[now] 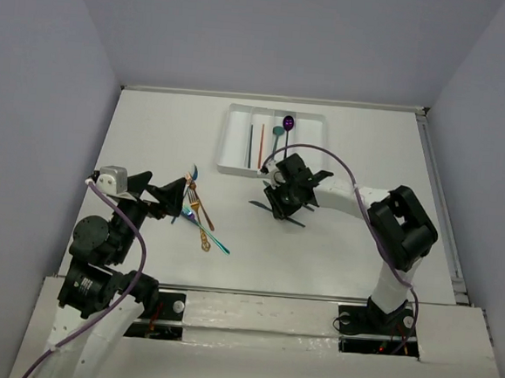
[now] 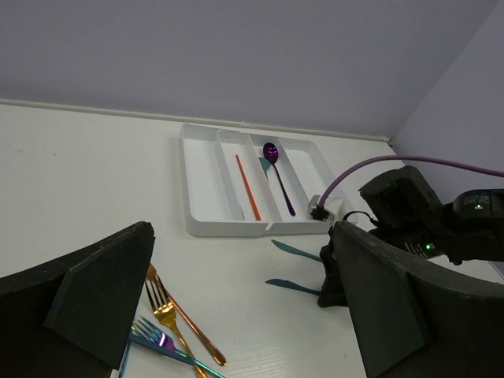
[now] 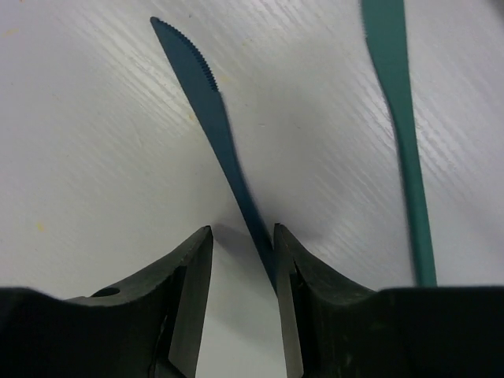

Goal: Sort the eating utensils into containers

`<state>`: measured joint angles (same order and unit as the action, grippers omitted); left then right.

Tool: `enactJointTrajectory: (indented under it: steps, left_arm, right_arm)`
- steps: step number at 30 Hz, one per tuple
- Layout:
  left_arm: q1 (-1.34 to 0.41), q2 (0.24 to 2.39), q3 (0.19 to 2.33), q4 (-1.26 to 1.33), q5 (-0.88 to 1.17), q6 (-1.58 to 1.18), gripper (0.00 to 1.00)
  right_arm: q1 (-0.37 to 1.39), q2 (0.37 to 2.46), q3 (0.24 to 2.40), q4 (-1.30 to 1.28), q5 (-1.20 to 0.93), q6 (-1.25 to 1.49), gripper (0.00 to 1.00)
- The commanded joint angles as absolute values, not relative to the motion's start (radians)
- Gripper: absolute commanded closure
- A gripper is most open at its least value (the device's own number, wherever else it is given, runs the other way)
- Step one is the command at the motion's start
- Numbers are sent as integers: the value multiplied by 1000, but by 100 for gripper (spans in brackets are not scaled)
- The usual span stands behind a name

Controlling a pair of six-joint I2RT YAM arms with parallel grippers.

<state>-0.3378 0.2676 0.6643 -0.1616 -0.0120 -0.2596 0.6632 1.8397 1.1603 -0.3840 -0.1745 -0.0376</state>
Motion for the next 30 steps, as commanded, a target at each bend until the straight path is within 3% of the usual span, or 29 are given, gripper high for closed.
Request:
enactJointTrajectory:
  steps: [1, 6, 11, 16, 23, 30]
  left_arm:
    - [-330, 270, 680, -110, -5, -261, 1]
    - [-330, 265, 680, -110, -5, -261, 1]
    - [-330, 262, 680, -114, -5, -261, 1]
    - [-330, 258, 680, -114, -5, -261, 1]
    - [-330, 256, 680, -115, -5, -261, 1]
    - [-330, 255, 681, -115, -5, -259, 1]
  right_arm:
    - [722, 1844, 1137, -379, -147, -3, 55]
    - [744, 1842, 1155, -425, -127, 63, 67]
    - [765, 1839, 1137, -430, -60, 121, 59]
    - [796, 1848, 1109, -423, -5, 163, 69]
    - [830, 1868, 1115, -408, 38, 198, 99]
    - [841, 1778, 1213, -339, -41, 248, 100]
